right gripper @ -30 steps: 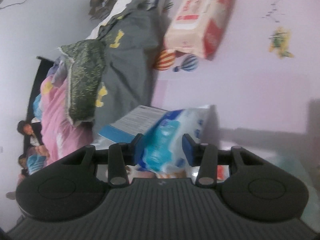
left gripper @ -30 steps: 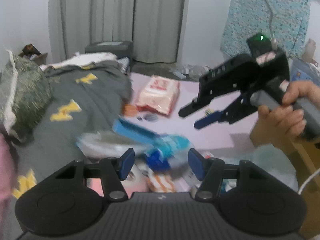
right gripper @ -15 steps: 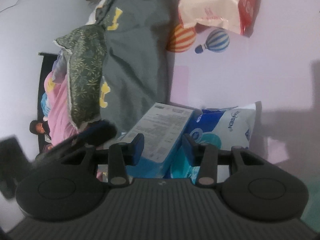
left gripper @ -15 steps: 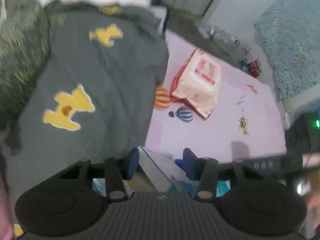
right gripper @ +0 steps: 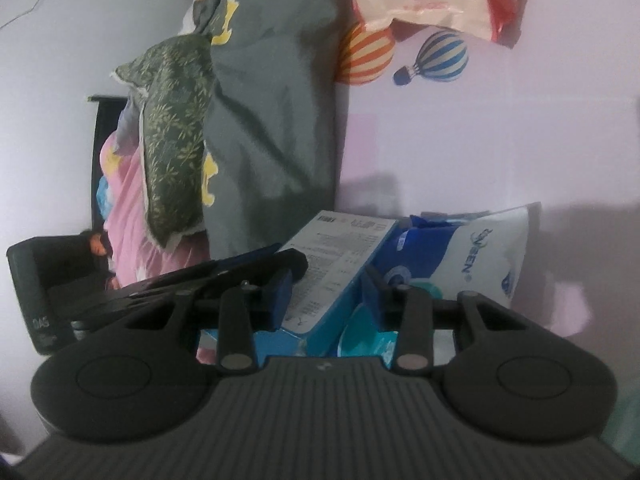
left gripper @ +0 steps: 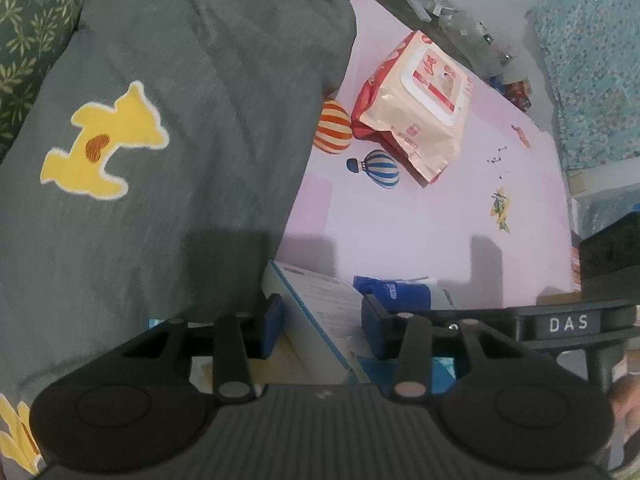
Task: Organize soft objects
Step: 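Lift the blue-white box upright with the right tool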
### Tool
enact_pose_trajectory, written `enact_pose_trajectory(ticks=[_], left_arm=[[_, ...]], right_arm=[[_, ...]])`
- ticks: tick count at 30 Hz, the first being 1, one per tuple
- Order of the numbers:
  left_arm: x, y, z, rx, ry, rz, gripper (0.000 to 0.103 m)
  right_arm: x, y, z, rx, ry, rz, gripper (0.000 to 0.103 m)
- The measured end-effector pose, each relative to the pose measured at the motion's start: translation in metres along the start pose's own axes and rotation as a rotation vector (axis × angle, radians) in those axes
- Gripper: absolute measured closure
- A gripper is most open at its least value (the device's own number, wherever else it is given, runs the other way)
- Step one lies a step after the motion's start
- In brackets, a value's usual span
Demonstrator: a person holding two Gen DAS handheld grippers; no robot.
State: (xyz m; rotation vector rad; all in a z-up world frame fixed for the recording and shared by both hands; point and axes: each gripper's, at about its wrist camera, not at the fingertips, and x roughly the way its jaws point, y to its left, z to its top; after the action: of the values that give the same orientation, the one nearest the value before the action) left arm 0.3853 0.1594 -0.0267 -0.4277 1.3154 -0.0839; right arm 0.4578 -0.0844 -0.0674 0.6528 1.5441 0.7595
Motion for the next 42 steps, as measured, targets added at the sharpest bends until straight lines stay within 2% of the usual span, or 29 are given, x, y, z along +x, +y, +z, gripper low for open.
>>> enact_pose_trajectory(ticks=[5, 9, 13, 17, 23, 28, 32, 36, 42], left_arm=[[-0.002, 0.006, 0.0, -0.029, -0.011, -0.015, 0.058], [-0.021, 0.007, -0.008, -0.042, -0.057, -0.049, 0.058], [-0.051, 0.001, -0.028, -0.022, -0.114, -0.091, 0.058], [-0.073, -0.009, -0.059, 0.036, -0.17, -0.101, 0.057], [-0.063, -0.01, -0.089, 0.081, -0.182, -0.07, 0.058], [-0.055, 0.0, -0.094, 0.055, -0.192, -0.072, 0.056], [-0.054, -0.002, -0.097, 0.077, -0.218, -0.055, 0.056], [-0.061, -0.004, -0.104, 0.087, -0.241, -0.066, 0.06], [-0.082, -0.019, -0.123, 0.164, -0.296, -0.056, 0.064]], right_arm=[[0.004, 0.001, 0.003, -0.015, 0.009, 0.018, 0.065], [-0.002, 0.001, -0.001, -0.005, 0.005, 0.064, 0.067], [-0.017, 0.012, -0.018, -0.046, -0.003, 0.096, 0.068], [-0.033, 0.026, -0.047, -0.121, -0.017, 0.102, 0.068], [-0.033, 0.017, -0.073, -0.124, -0.025, 0.101, 0.069], [-0.026, 0.014, -0.078, -0.129, -0.07, 0.078, 0.071], [-0.023, 0.012, -0.076, -0.119, -0.102, 0.07, 0.074], [-0.024, 0.011, -0.079, -0.115, -0.121, 0.072, 0.075], [-0.033, 0.014, -0.09, -0.128, -0.118, 0.099, 0.078]])
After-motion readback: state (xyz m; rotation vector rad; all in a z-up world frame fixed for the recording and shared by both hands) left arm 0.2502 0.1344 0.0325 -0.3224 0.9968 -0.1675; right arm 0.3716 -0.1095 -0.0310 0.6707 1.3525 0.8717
